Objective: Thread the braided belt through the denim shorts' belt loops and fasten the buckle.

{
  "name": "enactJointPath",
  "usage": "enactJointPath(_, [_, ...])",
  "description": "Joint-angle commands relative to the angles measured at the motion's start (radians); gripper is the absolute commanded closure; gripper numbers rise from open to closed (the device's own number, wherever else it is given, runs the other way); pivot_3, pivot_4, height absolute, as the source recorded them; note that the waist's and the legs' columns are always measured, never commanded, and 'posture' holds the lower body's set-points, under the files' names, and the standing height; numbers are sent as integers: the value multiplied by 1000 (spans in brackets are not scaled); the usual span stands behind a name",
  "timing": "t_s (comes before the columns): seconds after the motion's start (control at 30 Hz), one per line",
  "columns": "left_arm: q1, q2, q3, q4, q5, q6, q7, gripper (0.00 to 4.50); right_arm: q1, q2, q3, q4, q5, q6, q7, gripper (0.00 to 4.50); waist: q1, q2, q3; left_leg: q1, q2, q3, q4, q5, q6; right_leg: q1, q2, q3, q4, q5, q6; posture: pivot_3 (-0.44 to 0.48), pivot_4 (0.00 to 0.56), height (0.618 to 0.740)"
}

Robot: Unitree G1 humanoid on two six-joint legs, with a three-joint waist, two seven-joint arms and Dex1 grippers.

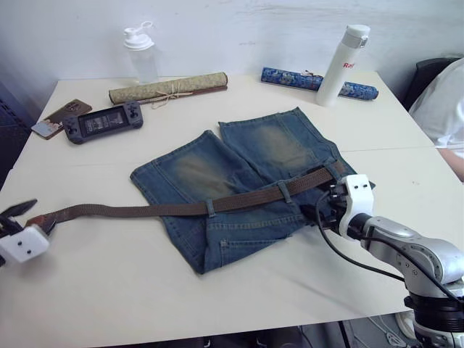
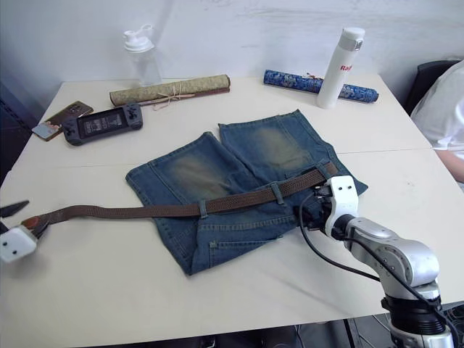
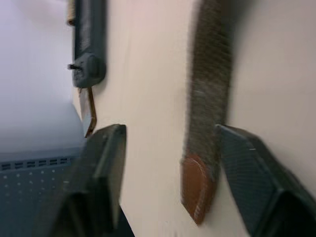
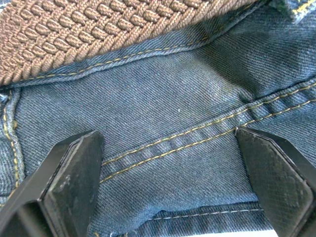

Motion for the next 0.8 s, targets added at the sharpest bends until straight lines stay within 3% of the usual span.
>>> enactJointPath(0.03, [-36,-49,113,-183,-429,263,-390,957,3,15,3,-9,-9,36,22,0,-1,-1,0,0,0,0,0,0,0,0,0,0,0,0,0,0,150,717])
enactJointPath(0.17, [36,-65,135,-490,-692,663,-666,957,-4,25,-8,-10,-15,53,34,0,-10,-1,0,0,1,0,1,0,-1,1,1,0,0,-1,-1,0,150,717])
enactJointPath(0.37, [152,-113,148,-974,-1047,1220,-712,957,-20,-14,-47,-37,19,90,105,0,-19,1,1,0,0,-1,1,0,-1,2,2,3,0,-1,-1,0,150,717])
enactJointPath(0.57, [285,-167,-3,-1347,-1027,1340,-729,957,-36,-85,-155,-97,124,187,181,0,-17,11,7,0,-1,1,0,0,0,2,2,6,-3,-1,-1,0,150,717])
enactJointPath(0.73, [232,-252,-105,-1526,-1002,1379,-693,957,-15,-173,-214,-137,154,197,266,0,4,16,10,0,0,0,1,1,-1,1,3,7,-4,-1,-2,0,150,717])
enactJointPath(0.8, [202,-283,-138,-1568,-997,1397,-676,957,28,-265,-219,-172,95,77,386,0,12,16,10,0,-1,0,1,1,0,2,3,8,-5,-1,-2,0,150,717])
